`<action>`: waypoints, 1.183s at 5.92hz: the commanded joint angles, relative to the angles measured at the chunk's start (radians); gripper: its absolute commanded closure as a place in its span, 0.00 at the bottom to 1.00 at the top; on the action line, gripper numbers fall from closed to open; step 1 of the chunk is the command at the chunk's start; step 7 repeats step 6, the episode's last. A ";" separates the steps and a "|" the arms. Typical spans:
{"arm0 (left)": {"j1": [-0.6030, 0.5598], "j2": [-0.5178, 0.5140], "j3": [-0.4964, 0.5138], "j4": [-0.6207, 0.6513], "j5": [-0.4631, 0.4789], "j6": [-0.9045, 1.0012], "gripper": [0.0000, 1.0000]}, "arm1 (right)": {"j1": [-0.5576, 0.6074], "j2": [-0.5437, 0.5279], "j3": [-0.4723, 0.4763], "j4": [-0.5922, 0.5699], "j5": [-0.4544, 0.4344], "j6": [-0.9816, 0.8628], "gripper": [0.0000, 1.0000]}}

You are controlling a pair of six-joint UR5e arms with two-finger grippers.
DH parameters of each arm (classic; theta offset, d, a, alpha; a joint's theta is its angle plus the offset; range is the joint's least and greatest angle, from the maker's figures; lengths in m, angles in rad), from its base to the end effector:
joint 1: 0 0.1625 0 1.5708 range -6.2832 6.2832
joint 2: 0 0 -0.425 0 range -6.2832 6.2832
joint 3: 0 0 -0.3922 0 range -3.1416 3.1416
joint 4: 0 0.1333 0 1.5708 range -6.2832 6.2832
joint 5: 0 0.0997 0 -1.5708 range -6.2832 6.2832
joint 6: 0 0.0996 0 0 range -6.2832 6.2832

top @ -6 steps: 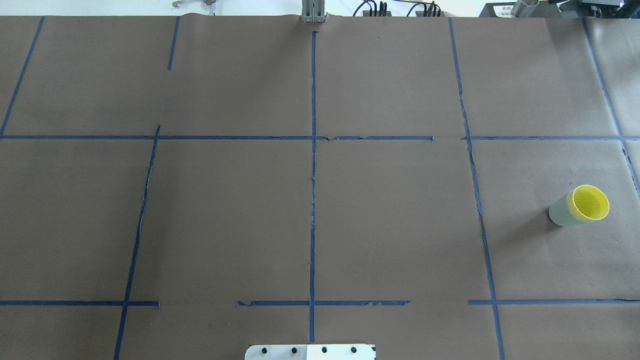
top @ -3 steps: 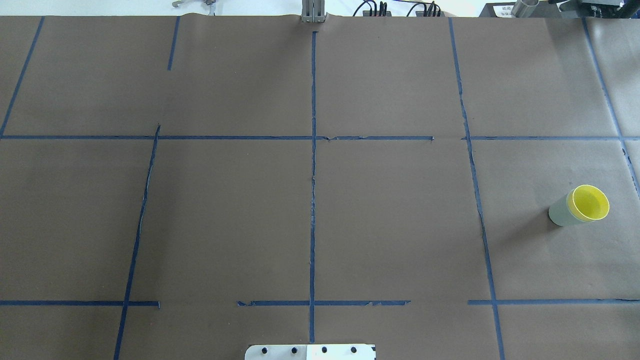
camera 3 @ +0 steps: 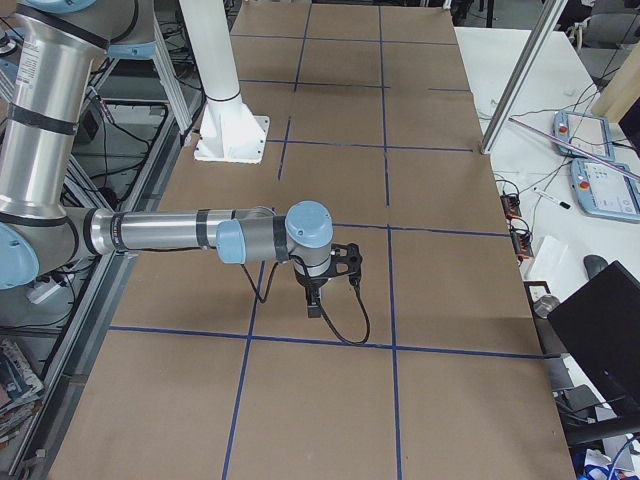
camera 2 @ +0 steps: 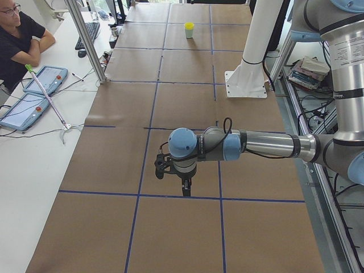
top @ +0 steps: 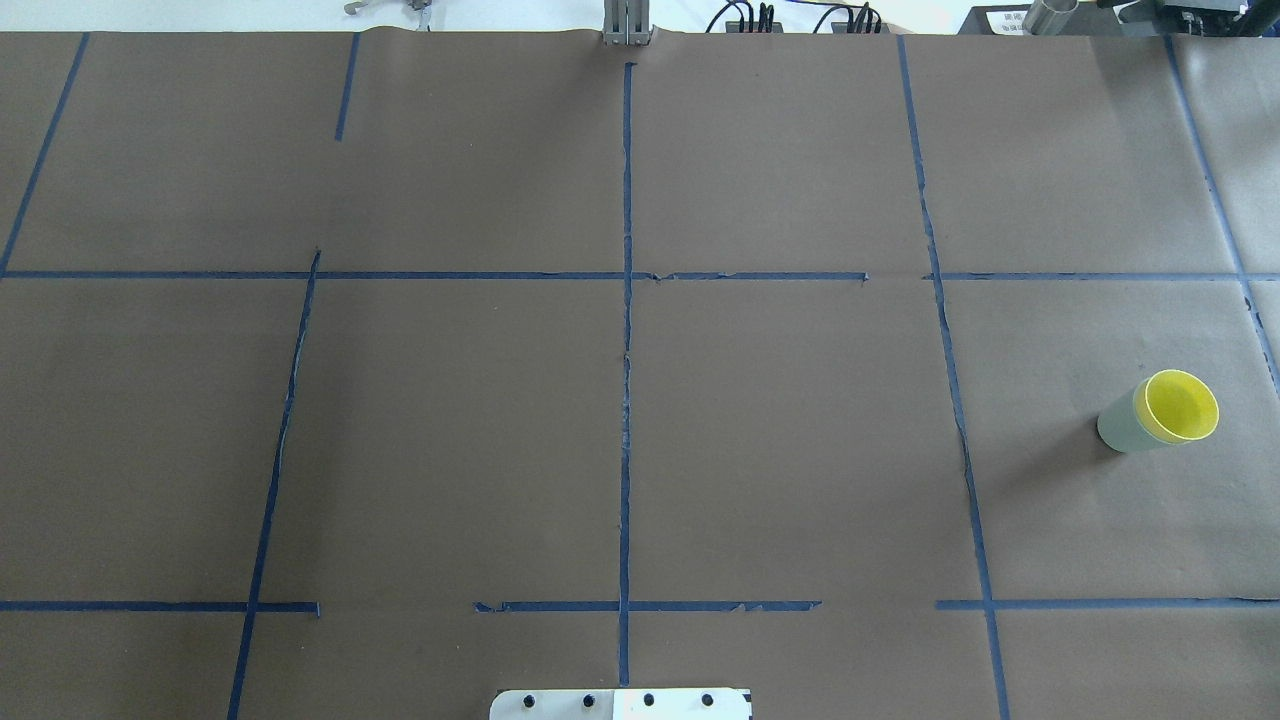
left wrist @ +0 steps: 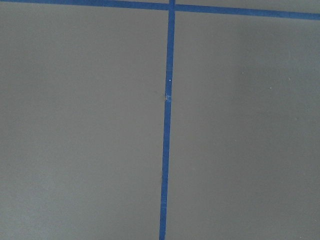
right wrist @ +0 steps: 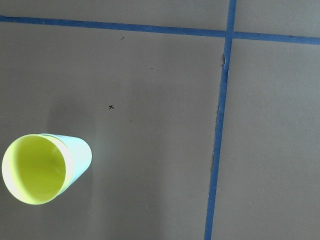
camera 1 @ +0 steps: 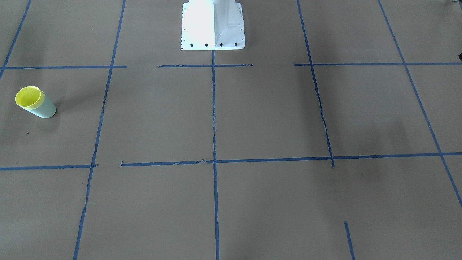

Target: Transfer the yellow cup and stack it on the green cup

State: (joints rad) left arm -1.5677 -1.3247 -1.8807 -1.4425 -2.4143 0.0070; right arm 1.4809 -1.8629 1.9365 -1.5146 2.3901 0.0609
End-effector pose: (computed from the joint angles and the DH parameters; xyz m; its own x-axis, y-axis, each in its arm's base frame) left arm -0.0577 -0.3833 0.6222 0.6650 -0.0391 -0.7459 -0.0078 0.9982 -0.0592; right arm 0.0265 -0.3803 0.5952 0.6757 -0.0951 0.7311 0.0480 0.9952 0.0851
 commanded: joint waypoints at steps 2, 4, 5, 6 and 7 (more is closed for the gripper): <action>0.003 0.001 -0.003 0.007 0.024 0.001 0.00 | -0.047 0.005 -0.001 0.001 -0.006 0.002 0.00; 0.003 0.001 -0.018 0.007 0.018 0.001 0.00 | -0.047 0.005 0.011 0.007 0.004 0.004 0.00; 0.005 -0.002 -0.017 0.002 0.017 0.001 0.00 | -0.050 0.005 -0.005 0.007 -0.002 0.001 0.00; 0.005 -0.005 -0.017 0.004 0.017 0.001 0.00 | -0.050 0.007 -0.017 0.010 0.001 0.001 0.00; 0.005 -0.005 -0.017 0.004 0.017 0.001 0.00 | -0.050 0.007 -0.017 0.010 0.001 0.001 0.00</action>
